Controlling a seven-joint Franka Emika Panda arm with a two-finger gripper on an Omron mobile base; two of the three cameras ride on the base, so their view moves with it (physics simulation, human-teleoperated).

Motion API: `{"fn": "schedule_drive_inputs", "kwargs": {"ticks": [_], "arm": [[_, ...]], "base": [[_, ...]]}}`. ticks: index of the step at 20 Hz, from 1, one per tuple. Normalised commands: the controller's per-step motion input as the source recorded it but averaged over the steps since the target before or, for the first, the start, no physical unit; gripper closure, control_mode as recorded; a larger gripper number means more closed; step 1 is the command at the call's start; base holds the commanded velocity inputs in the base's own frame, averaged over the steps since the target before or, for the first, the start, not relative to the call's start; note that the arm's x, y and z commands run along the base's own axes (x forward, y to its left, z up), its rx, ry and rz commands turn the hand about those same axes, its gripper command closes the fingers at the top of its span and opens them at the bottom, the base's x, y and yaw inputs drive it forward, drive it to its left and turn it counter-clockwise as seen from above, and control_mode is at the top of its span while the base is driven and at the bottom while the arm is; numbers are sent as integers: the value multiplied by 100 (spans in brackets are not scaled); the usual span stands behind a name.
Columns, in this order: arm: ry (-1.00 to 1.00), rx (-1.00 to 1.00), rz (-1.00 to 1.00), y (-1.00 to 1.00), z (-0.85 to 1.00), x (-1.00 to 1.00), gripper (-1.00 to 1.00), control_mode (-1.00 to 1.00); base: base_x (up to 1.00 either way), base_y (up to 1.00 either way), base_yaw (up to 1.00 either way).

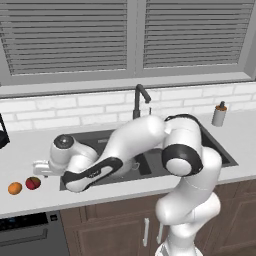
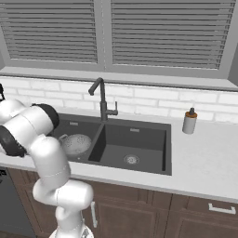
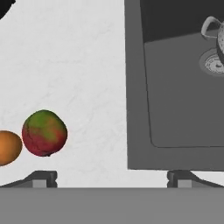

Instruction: Put the colander in the sink, put the mango, tangerine in the colander, and turn on the sink faucet and pour water over the colander.

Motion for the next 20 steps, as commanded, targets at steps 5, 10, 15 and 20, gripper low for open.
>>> {"fn": "schedule_drive_inputs", "kwargs": {"ticks": [5,10,15,20], "arm": [[4,0,-9,40,7,3,-100,-100],[7,0,-2,34,1,0,-100,-100],[1,0,0,25,0,7,-100,-100],[0,0,-1,17,0,23,-100,-100]], "base": [[0,0,0],[0,0,0],[0,0,0],[0,0,0]]}}
